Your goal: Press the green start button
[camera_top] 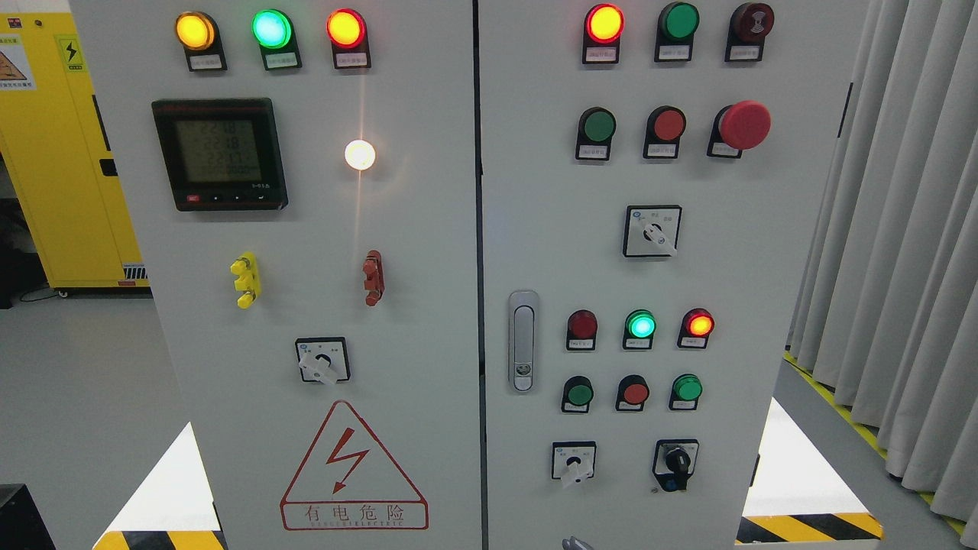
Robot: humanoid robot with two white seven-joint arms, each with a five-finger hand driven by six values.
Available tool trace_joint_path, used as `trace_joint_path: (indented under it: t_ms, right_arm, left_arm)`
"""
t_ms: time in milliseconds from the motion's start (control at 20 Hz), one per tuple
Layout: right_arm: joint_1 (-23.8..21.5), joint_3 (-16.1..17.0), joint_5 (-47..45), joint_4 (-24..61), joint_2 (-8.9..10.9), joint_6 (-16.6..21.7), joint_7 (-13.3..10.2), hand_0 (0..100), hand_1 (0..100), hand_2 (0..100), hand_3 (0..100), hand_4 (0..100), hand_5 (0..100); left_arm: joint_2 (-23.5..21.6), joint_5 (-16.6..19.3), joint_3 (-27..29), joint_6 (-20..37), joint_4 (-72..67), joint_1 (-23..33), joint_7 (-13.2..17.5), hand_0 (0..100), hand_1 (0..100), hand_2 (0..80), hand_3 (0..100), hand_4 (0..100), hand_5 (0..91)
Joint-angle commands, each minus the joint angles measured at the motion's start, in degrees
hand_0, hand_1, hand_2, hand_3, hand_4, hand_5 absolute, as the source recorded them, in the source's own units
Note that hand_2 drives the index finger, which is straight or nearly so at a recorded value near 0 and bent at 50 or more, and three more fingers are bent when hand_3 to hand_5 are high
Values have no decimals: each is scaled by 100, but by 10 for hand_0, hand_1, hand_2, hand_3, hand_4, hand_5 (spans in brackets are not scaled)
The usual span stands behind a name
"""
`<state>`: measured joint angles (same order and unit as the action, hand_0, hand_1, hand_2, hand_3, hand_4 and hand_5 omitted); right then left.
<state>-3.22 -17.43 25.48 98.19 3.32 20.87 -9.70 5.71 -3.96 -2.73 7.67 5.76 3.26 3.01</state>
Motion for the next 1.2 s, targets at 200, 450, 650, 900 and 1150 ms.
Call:
trace_joint_path:
  t_ms: [200,450,650,900,1150]
  right_arm:
    - [602,723,2258,297,-103,-47,-286,586,874,0,924,1000,1000]
    - [1181,925,3032,149,-103,-311,-234,576,883,6,939,997,1000]
    - [1622,925,3094,-317,-103,-311,-234,650,892,10,940,997,1000]
    - [1859,908,3103,-625,-103,-311,-225,708,898,10,944,995,1000]
    - [1983,872,3103,-915,-112,-311,-216,761,901,9,944,989,1000]
  left_arm:
    - [0,0,0,-2,4,-1,-2,120,556,0,0,0,0]
    - [0,0,0,-2,4,-1,-2,120,556,0,0,0,0]
    - [0,0,0,-2,4,-1,-2,120,556,0,0,0,0]
    - [0,0,0,-2,-5,-1,-2,120,556,0,0,0,0]
    - [0,0,0,-2,-5,-1,-2,120,556,0,0,0,0]
